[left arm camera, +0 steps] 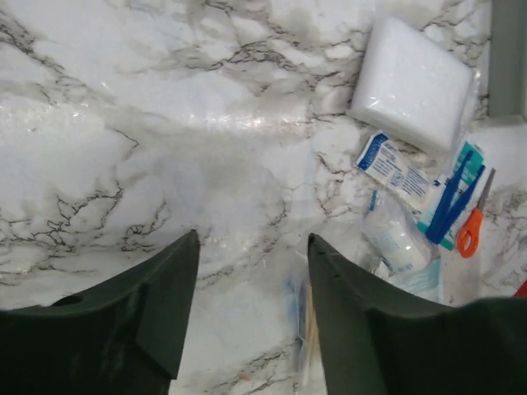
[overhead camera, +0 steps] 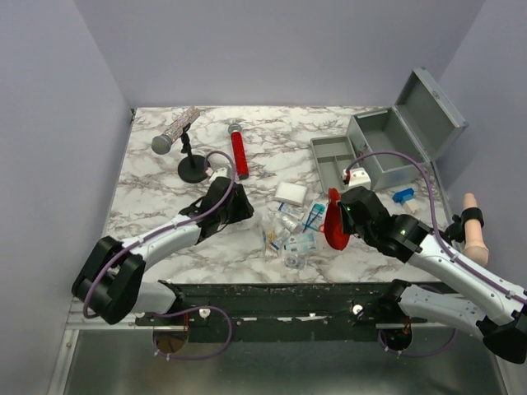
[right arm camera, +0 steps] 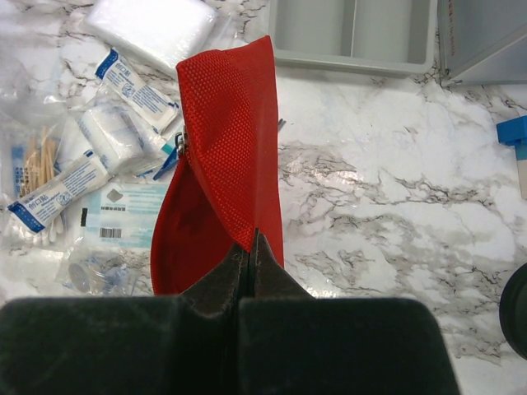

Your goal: Organize the medicine kit

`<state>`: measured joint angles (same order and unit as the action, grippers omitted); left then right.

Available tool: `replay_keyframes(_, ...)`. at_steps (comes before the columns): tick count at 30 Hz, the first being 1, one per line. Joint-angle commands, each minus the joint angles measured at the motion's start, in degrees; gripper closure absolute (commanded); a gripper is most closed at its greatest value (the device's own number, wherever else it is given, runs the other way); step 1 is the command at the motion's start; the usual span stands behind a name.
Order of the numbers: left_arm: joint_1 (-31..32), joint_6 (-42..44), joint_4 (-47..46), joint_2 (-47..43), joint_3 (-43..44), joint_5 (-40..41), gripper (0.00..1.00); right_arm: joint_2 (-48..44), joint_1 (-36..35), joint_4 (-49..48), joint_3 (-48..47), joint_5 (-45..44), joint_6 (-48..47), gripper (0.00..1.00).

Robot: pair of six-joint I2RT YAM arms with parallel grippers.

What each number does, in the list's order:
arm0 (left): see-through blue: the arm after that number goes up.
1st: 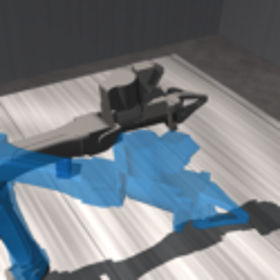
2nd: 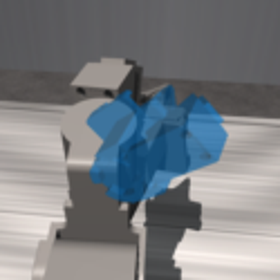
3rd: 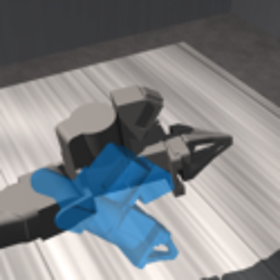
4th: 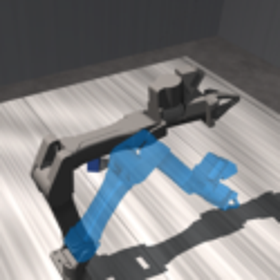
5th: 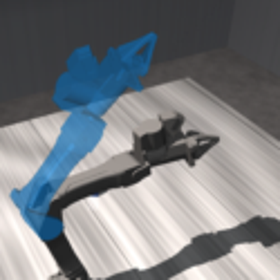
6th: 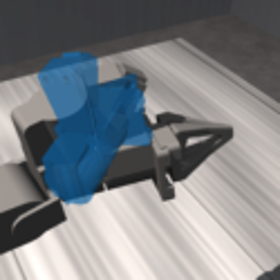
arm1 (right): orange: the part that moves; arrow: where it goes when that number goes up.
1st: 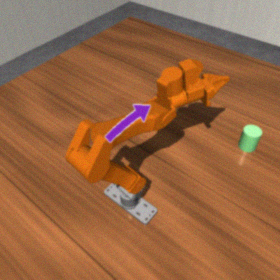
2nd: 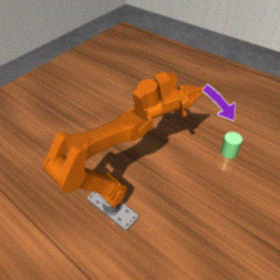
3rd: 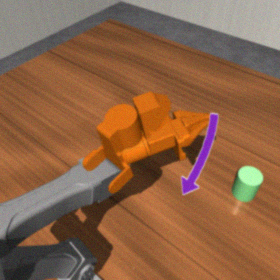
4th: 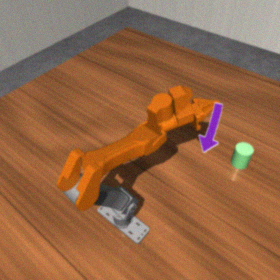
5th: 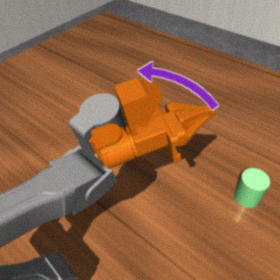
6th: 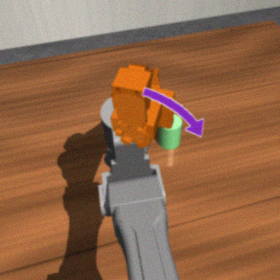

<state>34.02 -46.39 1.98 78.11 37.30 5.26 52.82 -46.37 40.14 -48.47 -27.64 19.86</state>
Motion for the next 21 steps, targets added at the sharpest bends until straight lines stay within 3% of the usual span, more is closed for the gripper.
replay_keyframes(1,2.6,6.0,4.7,-6.1,3.1,0.6,0.28,-0.4,0.3,-0.7,-0.9,-0.5,-0.6,0.99)
replay_keyframes(3,6.5,9.3,7.1,-5.4,6.4,-0.1,0.24,0.1,0.3,-0.7,-1.4,-0.5,-0.8,0.99)
replay_keyframes(7,13.1,14.4,10.2,0.5,12.2,-2.4,0.25,0.0,0.3,-1.1,-1.1,-0.3,-0.6,0.99)
replay_keyframes(12,14.3,17.1,12.5,7.7,15.7,-7.2,0.34,-1.2,0.3,0.0,-0.8,0.0,0.3,0.99)
replay_keyframes(21,15.6,19.0,15.0,11.0,16.0,-6.3,0.36,-3.0,0.3,0.4,0.7,0.0,0.9,0.99)
